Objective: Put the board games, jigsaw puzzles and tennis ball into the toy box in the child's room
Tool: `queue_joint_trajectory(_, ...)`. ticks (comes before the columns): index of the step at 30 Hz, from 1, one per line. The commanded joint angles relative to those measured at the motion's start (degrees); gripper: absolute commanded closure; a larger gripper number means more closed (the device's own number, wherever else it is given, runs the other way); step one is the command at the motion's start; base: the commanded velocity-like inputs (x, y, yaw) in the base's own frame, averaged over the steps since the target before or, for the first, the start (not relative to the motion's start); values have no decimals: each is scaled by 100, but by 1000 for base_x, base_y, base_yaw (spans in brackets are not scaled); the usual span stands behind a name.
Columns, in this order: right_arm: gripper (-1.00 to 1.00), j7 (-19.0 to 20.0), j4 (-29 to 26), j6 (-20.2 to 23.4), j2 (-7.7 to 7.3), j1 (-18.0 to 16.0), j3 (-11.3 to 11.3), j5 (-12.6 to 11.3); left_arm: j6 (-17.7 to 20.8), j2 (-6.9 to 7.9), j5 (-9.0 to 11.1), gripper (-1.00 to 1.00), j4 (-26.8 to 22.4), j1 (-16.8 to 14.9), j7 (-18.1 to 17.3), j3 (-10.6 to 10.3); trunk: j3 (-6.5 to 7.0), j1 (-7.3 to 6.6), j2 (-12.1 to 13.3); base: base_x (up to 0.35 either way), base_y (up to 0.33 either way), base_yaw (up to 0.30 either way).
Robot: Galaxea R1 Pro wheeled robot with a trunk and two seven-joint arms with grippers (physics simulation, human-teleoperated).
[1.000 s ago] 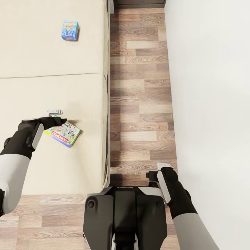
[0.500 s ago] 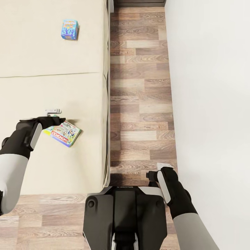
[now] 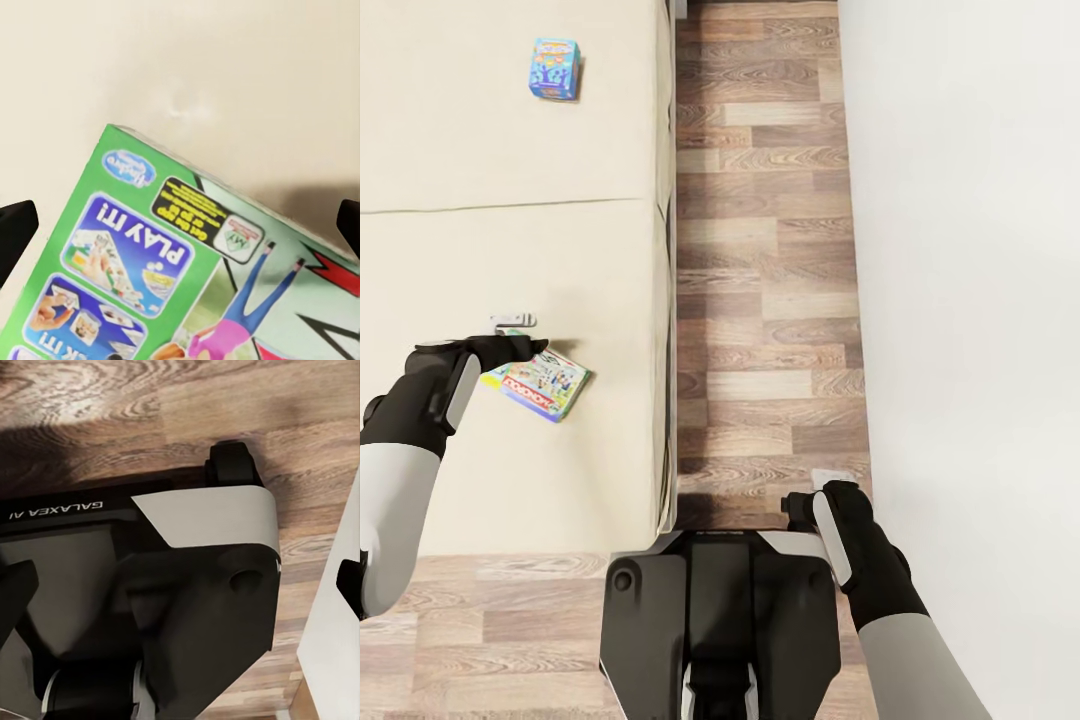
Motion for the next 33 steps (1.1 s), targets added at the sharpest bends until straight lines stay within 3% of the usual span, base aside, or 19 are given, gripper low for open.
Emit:
queue_joint_trajectory(1, -100, -48, -6, 14, 4, -1, -9, -56, 36, 0, 35, -100, -5, -1, -10, 8, -14, 3, -8, 0, 0, 0)
queue_joint_trajectory(33, -100, -48, -6, 5, 4, 16, -17, -60, -9, 0, 27, -100, -5, -1, -5, -2, -63, 3, -8, -80, -11, 0)
